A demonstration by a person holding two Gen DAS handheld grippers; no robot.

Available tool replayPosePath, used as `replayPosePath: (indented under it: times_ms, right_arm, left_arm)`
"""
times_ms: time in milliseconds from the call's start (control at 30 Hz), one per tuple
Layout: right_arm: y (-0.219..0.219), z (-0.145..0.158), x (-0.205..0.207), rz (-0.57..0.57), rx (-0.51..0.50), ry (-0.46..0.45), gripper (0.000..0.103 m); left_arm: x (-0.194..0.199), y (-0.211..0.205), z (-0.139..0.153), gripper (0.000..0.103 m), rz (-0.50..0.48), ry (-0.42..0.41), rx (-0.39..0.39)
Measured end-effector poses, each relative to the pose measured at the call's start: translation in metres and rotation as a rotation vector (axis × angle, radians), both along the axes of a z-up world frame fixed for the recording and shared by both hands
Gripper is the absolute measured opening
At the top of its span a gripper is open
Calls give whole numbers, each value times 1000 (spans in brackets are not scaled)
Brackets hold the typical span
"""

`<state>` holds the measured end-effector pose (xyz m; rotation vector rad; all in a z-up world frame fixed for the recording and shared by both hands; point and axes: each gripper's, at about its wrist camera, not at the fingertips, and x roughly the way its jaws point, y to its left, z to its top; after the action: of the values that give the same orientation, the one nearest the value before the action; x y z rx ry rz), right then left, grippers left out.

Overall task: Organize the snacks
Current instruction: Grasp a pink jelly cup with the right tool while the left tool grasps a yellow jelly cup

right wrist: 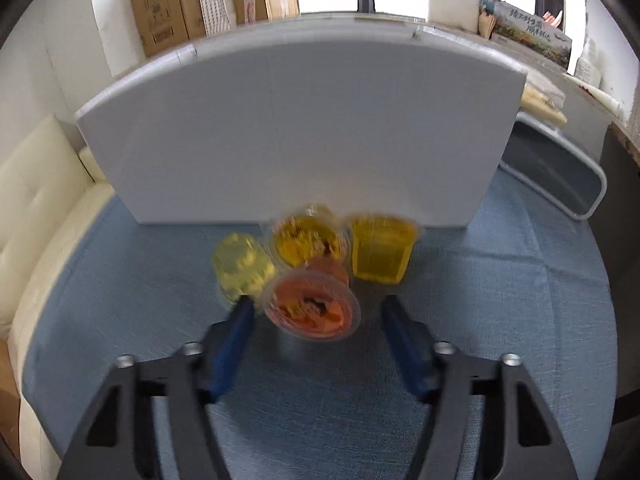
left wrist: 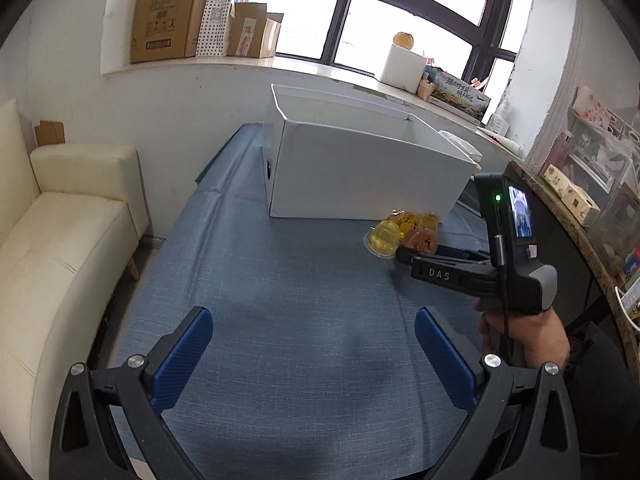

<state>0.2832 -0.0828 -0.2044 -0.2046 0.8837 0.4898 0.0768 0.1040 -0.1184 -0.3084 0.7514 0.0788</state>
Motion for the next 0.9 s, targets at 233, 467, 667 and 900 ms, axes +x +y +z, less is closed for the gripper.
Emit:
replayPosePath:
  times_ms: [233,467,667,900]
  right_arm:
    - [-19,10,-14,37,63,1,49]
    - [-66,33,-67,54,112,-42,49]
    - [-98,44,-92,43,156,-36,49]
    - [-127,43,-111,6,203,-23,49]
  left_arm:
    - [19,-9,-9,103,-28,17,11]
    - [70,-37,-27,103,-84,64,26]
    - [121,-58,-41,103,-107,77,42]
    - [163,-73,-54,103,-98,101,86]
